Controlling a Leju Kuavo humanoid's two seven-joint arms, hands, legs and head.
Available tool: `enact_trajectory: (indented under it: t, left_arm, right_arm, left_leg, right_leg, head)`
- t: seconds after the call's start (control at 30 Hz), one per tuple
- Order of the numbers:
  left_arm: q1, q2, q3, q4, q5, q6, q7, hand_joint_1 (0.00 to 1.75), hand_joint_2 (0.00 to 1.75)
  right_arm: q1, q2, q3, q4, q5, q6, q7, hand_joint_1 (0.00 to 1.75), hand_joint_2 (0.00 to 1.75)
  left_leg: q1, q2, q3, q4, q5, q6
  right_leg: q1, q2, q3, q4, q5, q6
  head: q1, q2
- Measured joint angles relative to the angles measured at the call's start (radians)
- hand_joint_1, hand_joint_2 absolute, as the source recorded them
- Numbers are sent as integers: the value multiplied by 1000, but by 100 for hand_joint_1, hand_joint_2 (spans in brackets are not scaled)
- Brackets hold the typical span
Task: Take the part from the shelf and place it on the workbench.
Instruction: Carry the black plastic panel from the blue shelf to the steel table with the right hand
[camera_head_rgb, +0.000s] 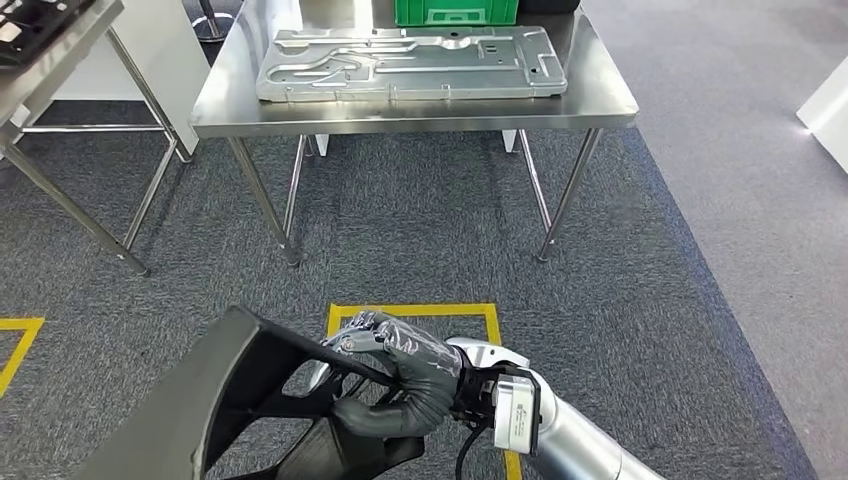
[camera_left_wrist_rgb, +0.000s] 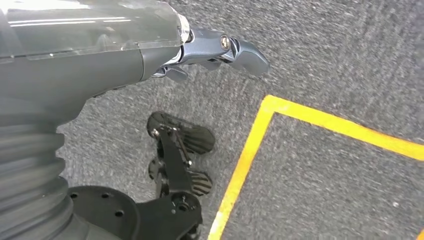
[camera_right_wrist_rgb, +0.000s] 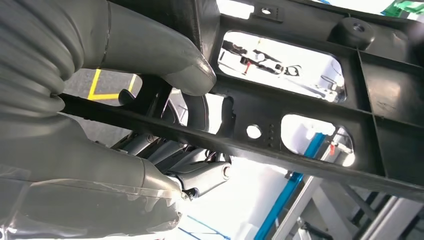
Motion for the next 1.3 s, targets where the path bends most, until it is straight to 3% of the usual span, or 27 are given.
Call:
enact_trajectory:
  t: [0.1,0.17,0.27,0.3,0.33,0.37,0.43,0.47,0.5,0.57,0.67,0.7,0.77,0.8,0.83,0.87,0.93,1.0,1.07,1.17,1.23,1.3]
  left_arm:
    - [-2,0,-2,0,0,-2,-3,0,175]
    - [-3,0,-3,0,-1,-2,-3,0,175]
    - [-2,0,-3,0,-1,-2,-3,0,175]
    - [-1,0,-3,0,-1,-1,-2,0,175]
    - [0,0,-3,0,-1,0,-2,0,175]
    - [1,0,-3,0,-1,1,-1,0,175]
    - [1,2,-3,0,-1,4,0,0,175]
    - [0,3,-3,0,-1,5,0,0,175]
    - [0,4,-3,0,-2,6,0,0,175]
    - [-1,5,-3,0,-3,6,0,0,175]
    - [-1,5,-5,0,-7,7,-2,0,175]
    - [-1,5,-6,0,-9,7,-2,0,175]
    - [-3,5,-8,0,-10,7,-3,0,175]
    - [-2,5,-10,0,-10,7,-4,0,175]
    - [-1,5,-11,0,-11,7,-4,0,175]
    - [0,5,-12,0,-11,6,-5,0,175]
    - [0,4,-14,0,-11,6,-7,0,175]
    - [0,4,-17,0,-12,6,-8,0,175]
    - [-1,4,-19,0,-12,4,-10,0,175]
    - [-3,4,-20,0,-13,0,-13,0,175]
    - [-3,4,-21,0,-14,-2,-14,0,175]
    - [-1,4,-21,0,-14,-3,-14,0,175]
  right_arm:
    - [-4,1,-2,5,-3,0,-1,154,175]
    - [-8,6,-2,6,-7,1,-1,154,175]
    - [-11,11,-3,7,-10,2,-2,154,175]
    - [-11,11,-3,8,-11,2,-2,154,175]
    - [-10,12,-3,8,-12,2,-1,154,175]
    - [-10,13,-3,9,-13,-1,-1,154,175]
    - [-10,17,-7,8,-13,-7,1,154,175]
    - [-10,19,-11,8,-15,-9,2,154,175]
    - [-10,21,-14,8,-19,-11,2,154,175]
    - [-9,22,-21,7,-31,-12,-1,154,175]
    - [-6,23,-34,-2,-44,-12,-12,154,175]
    - [-3,23,-38,-5,-46,-11,-16,154,175]
    - [8,22,-46,-8,-49,-10,-21,154,175]
    - [17,21,-48,-9,-49,-9,-23,154,175]
    - [25,21,-50,-11,-48,-7,-26,154,175]
    - [30,20,-51,-13,-48,-6,-30,154,175]
    - [35,20,-55,-19,-48,-6,-35,154,175]
    - [37,20,-60,-24,-47,-6,-37,154,175]
    - [41,20,-65,-29,-46,-6,-39,154,175]
    - [47,21,-71,-44,-36,-9,-47,154,175]
    - [50,22,-74,-53,-21,-13,-50,154,175]
    - [58,22,-74,-55,-9,-16,-48,154,175]
  left_leg:
    - [1,0,5,-1,-12,-18]
    - [3,4,-12,49,-39,-29]
    - [6,7,-121,238,-104,-39]
    - [6,7,-152,277,-105,-40]
    - [6,8,-166,280,-87,-39]
    - [6,8,-161,245,-50,-37]
    - [2,10,-113,111,35,-23]
    - [-2,11,-92,55,60,-16]
    - [-6,13,-79,23,69,-10]
    - [-11,14,-74,8,62,-1]
    - [-2,15,-55,-10,59,12]
    - [0,16,-48,-14,57,16]
    - [0,17,-38,-14,46,21]
    - [1,18,-31,-14,39,21]
    - [1,19,-23,-13,32,20]
    - [1,20,-13,-11,23,18]
    - [2,22,9,-9,4,10]
    - [-2,26,22,-5,-14,-2]
    - [-4,33,28,-6,-24,-14]
    - [0,37,24,21,-50,-30]
    - [2,29,-34,134,-94,-39]
    - [4,26,-123,268,-125,-43]
  right_leg:
    - [1,2,10,-13,-11,-16]
    - [-3,1,23,-20,-16,-29]
    - [-2,-1,38,-21,-28,-39]
    - [-1,0,44,-21,-34,-40]
    - [0,1,50,-21,-39,-40]
    - [1,1,59,-21,-45,-39]
    - [3,1,76,-21,-58,-36]
    - [4,2,80,-21,-64,-33]
    - [5,2,81,-21,-68,-28]
    - [4,4,82,-24,-73,-18]
    - [3,3,72,12,-96,-1]
    - [2,3,48,59,-116,3]
    - [-2,3,-34,192,-161,9]
    - [-4,3,-71,241,-167,12]
    - [-7,3,-93,257,-152,14]
    - [-8,1,-95,233,-116,15]
    - [-10,-10,-54,110,-25,13]
    - [-4,-22,-18,17,10,5]
    - [2,-19,-12,0,0,-8]
    - [-4,-6,0,-6,-9,-26]
    - [-5,-1,13,-9,-18,-36]
    - [-2,4,24,-9,-29,-40]
  head:
    - [0,0]
    - [-1,0]
    - [-2,0]
    - [-2,0]
    - [-2,0]
    - [-2,0]
    - [-2,0]
    - [-2,0]
    - [-2,0]
    - [-2,0]
    - [-1,0]
    - [0,0]
    - [2,0]
    - [2,0]
    - [2,0]
    - [2,0]
    - [2,0]
    - [3,0]
    - [4,0]
    - [3,0]
    - [2,0]
    - [2,0]
